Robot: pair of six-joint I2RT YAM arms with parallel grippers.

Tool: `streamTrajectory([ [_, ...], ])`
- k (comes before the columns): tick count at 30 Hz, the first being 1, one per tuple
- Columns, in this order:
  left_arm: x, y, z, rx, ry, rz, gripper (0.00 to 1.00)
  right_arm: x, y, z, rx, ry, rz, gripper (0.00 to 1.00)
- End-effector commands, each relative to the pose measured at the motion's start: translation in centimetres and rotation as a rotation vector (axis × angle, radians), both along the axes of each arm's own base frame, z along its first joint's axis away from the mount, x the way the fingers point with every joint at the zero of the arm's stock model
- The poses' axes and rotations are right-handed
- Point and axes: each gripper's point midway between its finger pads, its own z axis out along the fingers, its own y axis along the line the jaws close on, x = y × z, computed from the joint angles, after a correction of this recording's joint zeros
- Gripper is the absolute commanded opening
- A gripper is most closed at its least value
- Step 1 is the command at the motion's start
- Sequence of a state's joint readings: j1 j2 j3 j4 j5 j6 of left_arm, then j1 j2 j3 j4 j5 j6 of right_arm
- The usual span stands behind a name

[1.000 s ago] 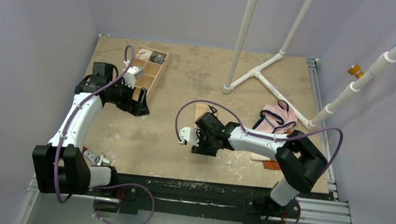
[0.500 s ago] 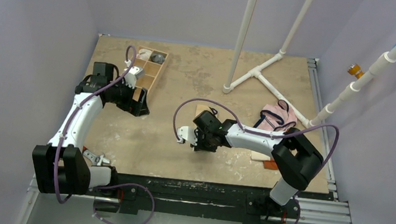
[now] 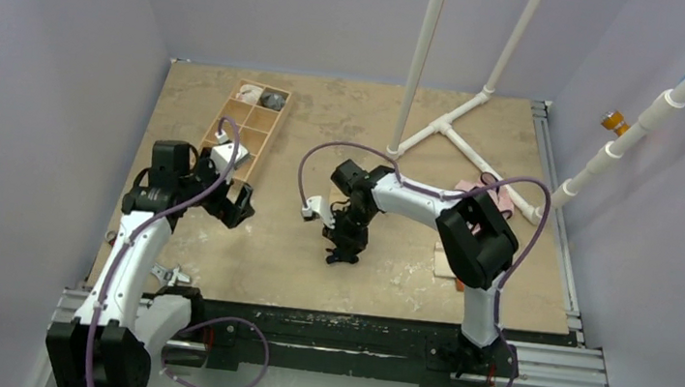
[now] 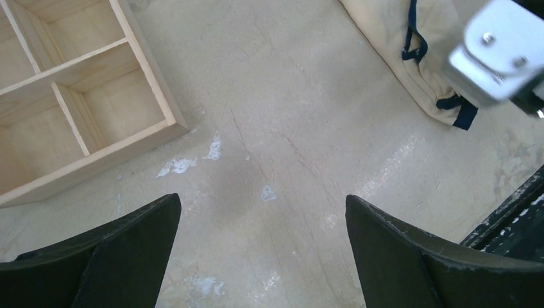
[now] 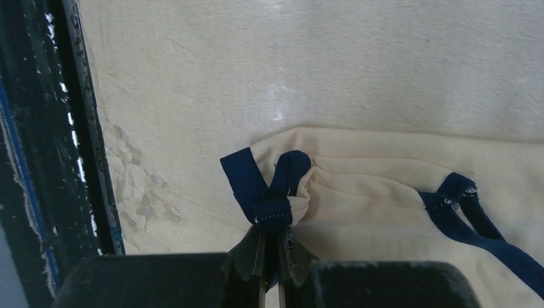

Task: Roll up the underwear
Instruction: Roll the underwear to the center of the board.

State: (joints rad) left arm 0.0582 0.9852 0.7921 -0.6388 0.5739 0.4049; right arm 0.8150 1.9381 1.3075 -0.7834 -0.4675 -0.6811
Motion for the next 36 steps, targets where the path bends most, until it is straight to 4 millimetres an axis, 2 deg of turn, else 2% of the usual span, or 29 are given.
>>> streamTrajectory([
  [1, -1.2, -1.0, 0.9, 0.041, -0.160, -0.132, 1.00, -0.1, 0.4, 1.6, 0.058, 0.204, -0.006, 0.00],
  [5, -3.9, -2.9, 0.2, 0.079, -0.211, -0.267, 0.99, 1.1, 0.8, 1.5, 0.071, 0.290, -0.009, 0.00],
  [9, -5.6, -5.3, -1.0, 0.120, -0.202, -0.407, 0.98, 1.1, 1.0, 1.6, 0.066, 0.385, -0.009, 0.00],
  [14, -6.2, -9.1, -1.5, 0.185, -0.204, -0.571, 0.97, 0.4, 1.1, 1.3, 0.056, 0.487, -0.025, 0.00],
  [23, -6.6, -17.7, -4.1, 0.317, -0.267, -0.848, 0.96, -0.3, 0.7, 0.7, 0.018, 0.560, -0.023, 0.00],
  [29, -6.6, -22.3, -5.0, 0.275, -0.284, -0.880, 0.94, -0.2, 0.1, 0.4, 0.007, 0.569, -0.041, 0.00],
  [33, -6.7, -24.1, -5.2, 0.212, -0.247, -0.841, 0.93, -0.1, -0.7, 0.3, 0.001, 0.563, -0.051, 0.00],
  [36, -6.5, -24.8, -6.0, 0.196, -0.218, -0.811, 0.92, -0.2, -1.5, 0.0, -0.010, 0.568, -0.058, 0.00],
])
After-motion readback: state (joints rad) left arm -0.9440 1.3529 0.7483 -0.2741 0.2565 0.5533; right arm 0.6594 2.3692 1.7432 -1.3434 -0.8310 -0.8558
